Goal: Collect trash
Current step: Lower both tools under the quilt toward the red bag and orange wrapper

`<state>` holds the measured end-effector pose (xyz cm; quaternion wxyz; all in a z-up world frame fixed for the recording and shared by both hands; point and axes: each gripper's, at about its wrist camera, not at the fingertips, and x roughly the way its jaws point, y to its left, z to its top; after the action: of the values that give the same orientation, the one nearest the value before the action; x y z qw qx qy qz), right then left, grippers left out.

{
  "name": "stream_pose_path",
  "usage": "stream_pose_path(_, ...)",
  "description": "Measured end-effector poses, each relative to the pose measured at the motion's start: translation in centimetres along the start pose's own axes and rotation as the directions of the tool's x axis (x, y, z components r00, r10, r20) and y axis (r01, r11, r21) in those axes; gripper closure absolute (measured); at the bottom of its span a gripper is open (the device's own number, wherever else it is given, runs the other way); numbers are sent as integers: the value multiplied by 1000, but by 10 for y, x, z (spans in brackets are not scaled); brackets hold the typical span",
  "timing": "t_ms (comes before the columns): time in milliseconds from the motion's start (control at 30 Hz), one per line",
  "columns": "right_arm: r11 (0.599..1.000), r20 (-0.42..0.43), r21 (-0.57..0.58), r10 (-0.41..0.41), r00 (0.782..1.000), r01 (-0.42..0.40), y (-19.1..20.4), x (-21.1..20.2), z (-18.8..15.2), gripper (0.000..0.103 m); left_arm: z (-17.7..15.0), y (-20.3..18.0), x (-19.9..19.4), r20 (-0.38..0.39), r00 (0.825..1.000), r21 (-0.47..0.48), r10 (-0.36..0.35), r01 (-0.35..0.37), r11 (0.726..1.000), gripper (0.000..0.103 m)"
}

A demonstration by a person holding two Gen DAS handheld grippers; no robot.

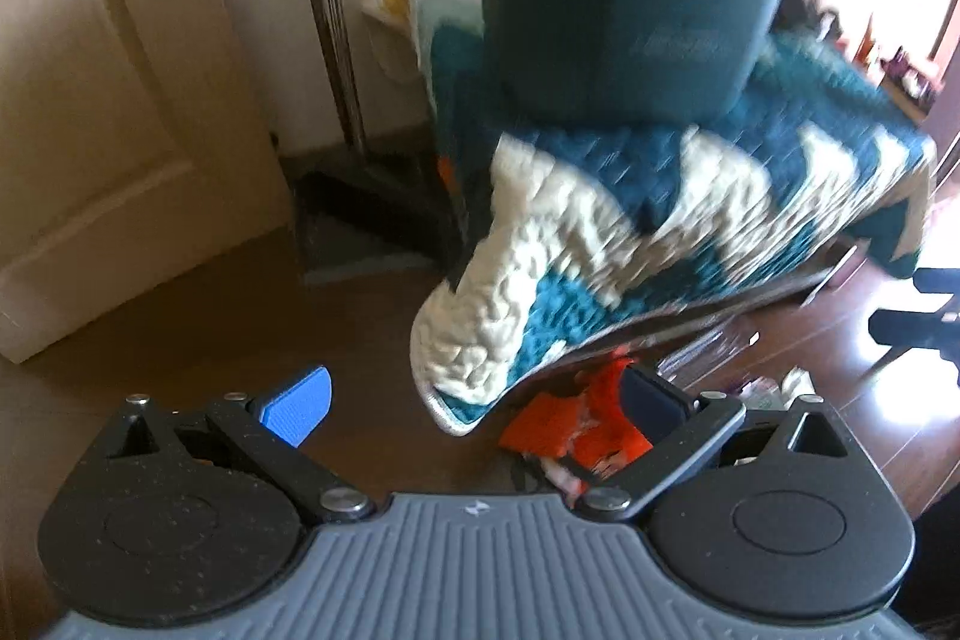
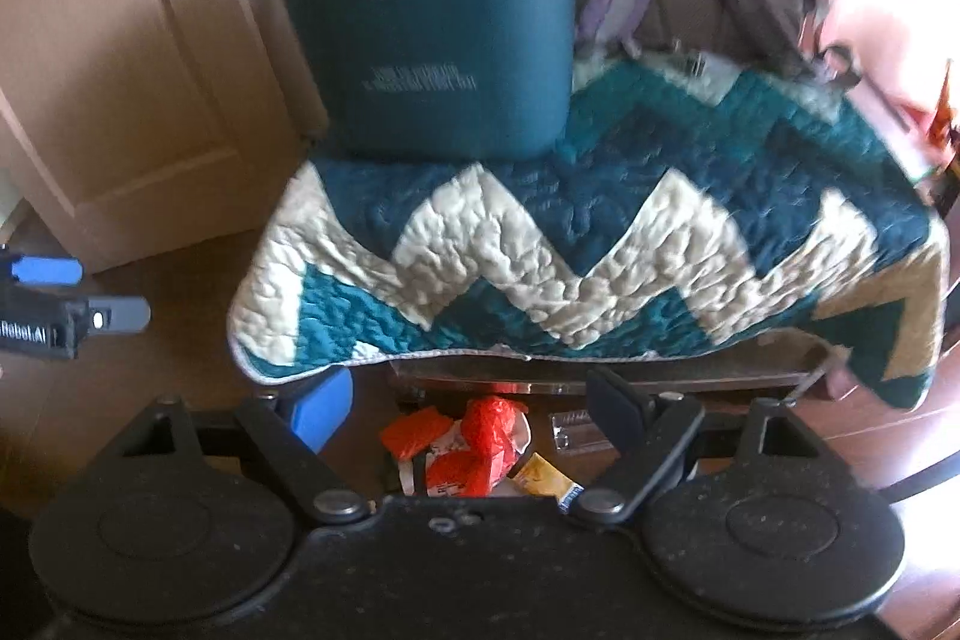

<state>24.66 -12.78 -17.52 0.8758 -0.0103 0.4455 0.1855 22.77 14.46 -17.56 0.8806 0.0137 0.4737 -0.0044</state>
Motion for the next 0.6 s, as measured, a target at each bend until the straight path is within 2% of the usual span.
stream_pose_path(167,1000,-76,2,3,997,-3,-6,66,-5,18,-11,3,63,-61,997,12,-54,55,998,0)
stream_pose_path(267,999,-124,-30,10,992,-14,-7,108,-12,18,-23,-1,105,-122,986,26,-111,115,993,0)
stream_pose_path(400,996,-178,-91,-2,984,-15,-7,163,-25,20,-44,-10,169,-192,970,19,-149,156,988,0)
stream_pose_path(600,998,-262,-66,-25,965,7,-15,233,-44,21,-75,-22,246,-229,964,-28,-135,133,991,0)
